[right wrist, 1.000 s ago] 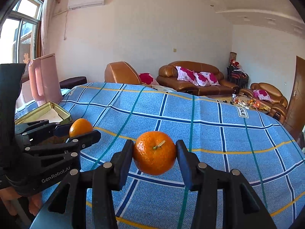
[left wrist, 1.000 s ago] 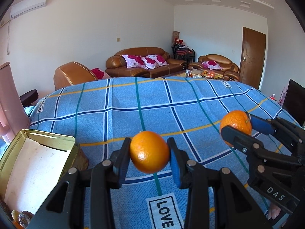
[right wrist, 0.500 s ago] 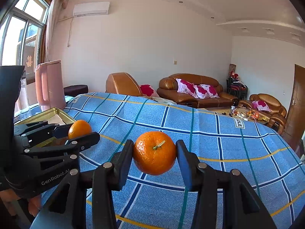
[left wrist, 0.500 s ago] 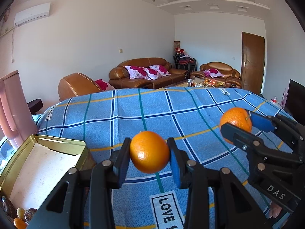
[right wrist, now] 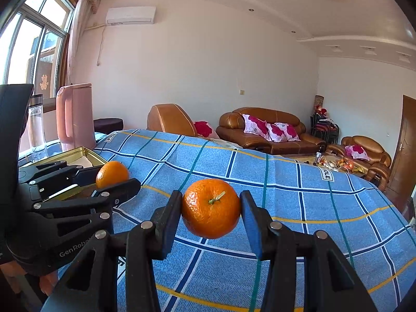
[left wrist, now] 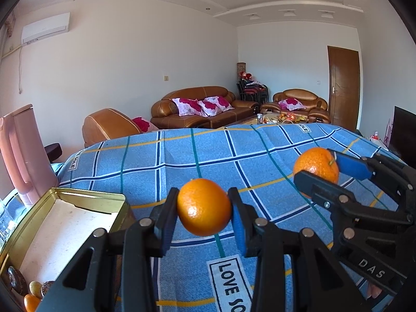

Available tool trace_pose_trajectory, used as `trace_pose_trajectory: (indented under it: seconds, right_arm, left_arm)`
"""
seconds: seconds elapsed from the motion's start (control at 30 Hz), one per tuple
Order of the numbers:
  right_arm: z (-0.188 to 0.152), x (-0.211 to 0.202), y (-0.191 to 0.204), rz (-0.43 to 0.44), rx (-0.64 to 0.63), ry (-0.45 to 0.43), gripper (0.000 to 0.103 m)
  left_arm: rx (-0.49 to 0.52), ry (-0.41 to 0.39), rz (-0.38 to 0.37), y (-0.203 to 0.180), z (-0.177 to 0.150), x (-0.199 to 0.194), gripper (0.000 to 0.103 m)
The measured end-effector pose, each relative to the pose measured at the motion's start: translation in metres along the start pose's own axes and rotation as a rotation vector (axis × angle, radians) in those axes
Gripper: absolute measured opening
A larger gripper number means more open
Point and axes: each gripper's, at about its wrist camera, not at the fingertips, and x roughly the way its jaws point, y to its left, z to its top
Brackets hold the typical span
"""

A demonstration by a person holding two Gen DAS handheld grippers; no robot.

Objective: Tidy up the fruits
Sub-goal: 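Carry the mandarin in the left tool while the right tool carries its mandarin over the tray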

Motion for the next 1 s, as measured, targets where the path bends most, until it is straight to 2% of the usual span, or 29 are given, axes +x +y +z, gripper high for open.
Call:
trace_pose_trajectory:
  seconds: [0.27, 0.67, 1.0]
  right_arm:
    - [0.000, -0.007, 0.010, 0.008, -0.019, -0.013, 0.048]
    - [-0.005, -0.023, 0.021, 0.021, -0.046, -0.044, 0.048]
    - [-0.007, -0.028, 0.025, 0.051, -0.058, -0.035, 0.048]
  left_arm:
    - [-0.014, 0.007, -0.006, 0.005, -0.004, -0.007, 0.039]
    - [-0.014, -0.022, -0.005, 0.011, -0.009, -0.025, 0.039]
    - [-0.042, -0.018, -0.014, 0.027, -0.016, -0.038, 0.039]
